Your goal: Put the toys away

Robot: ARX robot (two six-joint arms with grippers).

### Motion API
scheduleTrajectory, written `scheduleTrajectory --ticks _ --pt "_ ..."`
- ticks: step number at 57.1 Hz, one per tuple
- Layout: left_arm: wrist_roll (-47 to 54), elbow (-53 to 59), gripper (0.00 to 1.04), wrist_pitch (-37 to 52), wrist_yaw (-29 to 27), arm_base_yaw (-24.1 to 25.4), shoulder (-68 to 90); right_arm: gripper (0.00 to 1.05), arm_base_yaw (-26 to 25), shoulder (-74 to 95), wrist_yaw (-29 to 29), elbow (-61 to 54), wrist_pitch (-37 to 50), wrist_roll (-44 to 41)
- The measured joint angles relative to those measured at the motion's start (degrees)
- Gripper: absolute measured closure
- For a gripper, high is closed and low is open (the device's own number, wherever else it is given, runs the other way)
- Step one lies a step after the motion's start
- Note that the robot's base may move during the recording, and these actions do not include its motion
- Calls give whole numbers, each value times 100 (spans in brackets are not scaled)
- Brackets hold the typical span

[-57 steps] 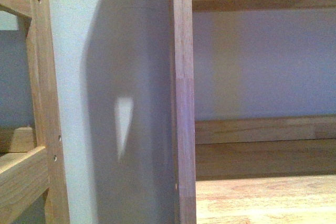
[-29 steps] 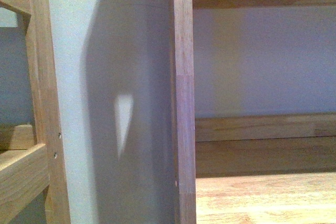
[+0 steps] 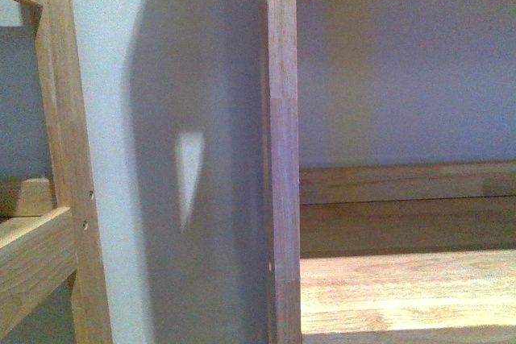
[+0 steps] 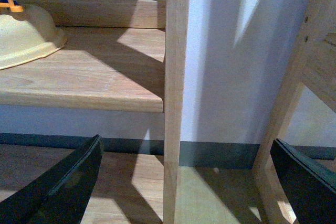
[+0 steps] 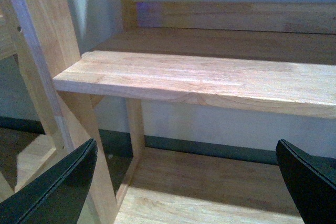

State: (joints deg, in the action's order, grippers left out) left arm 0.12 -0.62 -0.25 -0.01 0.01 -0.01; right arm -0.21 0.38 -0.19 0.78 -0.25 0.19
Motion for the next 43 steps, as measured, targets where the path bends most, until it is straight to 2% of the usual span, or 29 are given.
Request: scheduleTrajectory --ticks 43 --pt "0 0 6 0 0 0 0 0 0 0 -2 0 0 0"
